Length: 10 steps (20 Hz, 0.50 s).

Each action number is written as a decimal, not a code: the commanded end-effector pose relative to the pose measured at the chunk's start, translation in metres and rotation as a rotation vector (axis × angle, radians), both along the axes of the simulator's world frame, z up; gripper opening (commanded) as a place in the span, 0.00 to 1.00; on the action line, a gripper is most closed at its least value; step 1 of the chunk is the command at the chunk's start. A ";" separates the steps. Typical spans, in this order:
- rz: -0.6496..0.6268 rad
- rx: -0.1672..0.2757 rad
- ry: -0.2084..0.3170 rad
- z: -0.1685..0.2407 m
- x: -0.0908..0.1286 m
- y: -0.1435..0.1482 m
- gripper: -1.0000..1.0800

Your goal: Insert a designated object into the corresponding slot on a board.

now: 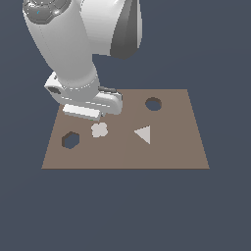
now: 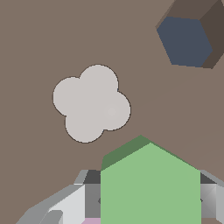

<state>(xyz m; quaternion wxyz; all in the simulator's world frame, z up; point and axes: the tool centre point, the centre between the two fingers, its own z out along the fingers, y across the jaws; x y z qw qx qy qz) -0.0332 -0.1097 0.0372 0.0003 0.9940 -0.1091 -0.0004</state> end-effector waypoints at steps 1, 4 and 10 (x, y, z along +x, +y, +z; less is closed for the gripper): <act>0.070 0.000 0.000 0.001 0.013 -0.015 0.00; 0.146 0.000 0.000 0.002 0.029 -0.029 0.00; 0.271 0.000 0.000 0.003 0.057 -0.050 0.00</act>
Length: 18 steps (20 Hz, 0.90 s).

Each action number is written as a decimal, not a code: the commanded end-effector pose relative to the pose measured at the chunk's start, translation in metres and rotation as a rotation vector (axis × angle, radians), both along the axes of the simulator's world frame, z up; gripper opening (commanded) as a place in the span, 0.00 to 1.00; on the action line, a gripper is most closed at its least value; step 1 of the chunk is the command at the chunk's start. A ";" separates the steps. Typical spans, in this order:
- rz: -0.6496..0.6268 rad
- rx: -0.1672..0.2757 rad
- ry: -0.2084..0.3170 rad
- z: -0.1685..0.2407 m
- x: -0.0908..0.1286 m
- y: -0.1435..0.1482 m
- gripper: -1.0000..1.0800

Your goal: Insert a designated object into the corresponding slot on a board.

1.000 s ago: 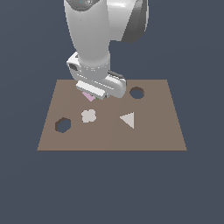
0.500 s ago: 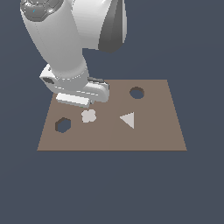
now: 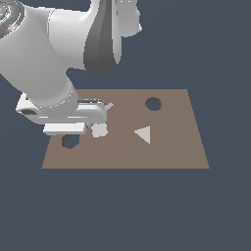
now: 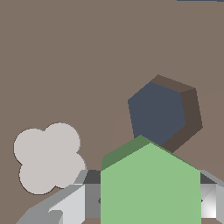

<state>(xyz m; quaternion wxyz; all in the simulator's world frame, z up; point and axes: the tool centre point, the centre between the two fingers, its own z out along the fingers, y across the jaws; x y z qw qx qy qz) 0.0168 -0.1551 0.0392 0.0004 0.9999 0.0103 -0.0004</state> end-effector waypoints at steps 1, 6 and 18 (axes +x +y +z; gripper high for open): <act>0.049 0.000 0.000 0.001 0.011 -0.007 0.00; 0.117 0.000 0.000 0.001 0.029 -0.015 0.00; 0.178 0.001 0.000 0.001 0.045 -0.021 0.00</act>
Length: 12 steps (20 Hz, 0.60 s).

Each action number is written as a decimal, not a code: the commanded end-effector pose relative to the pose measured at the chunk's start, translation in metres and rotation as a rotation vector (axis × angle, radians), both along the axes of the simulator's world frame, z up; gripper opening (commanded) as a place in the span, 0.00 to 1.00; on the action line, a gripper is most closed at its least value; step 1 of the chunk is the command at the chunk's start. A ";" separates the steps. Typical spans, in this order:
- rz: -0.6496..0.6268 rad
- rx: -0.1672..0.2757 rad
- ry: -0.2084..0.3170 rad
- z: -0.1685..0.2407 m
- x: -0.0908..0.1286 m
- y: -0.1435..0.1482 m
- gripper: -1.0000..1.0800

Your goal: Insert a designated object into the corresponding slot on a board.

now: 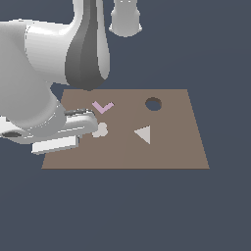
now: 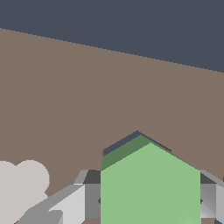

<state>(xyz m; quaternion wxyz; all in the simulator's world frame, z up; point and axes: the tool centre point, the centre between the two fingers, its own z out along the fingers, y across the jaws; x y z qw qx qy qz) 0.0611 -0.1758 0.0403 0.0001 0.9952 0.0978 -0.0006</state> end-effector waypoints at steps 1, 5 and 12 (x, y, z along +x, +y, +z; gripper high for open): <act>0.002 0.000 0.000 0.000 0.001 0.000 0.00; 0.001 0.000 0.000 -0.001 0.000 0.000 0.00; 0.000 0.000 0.000 -0.010 0.000 0.001 0.96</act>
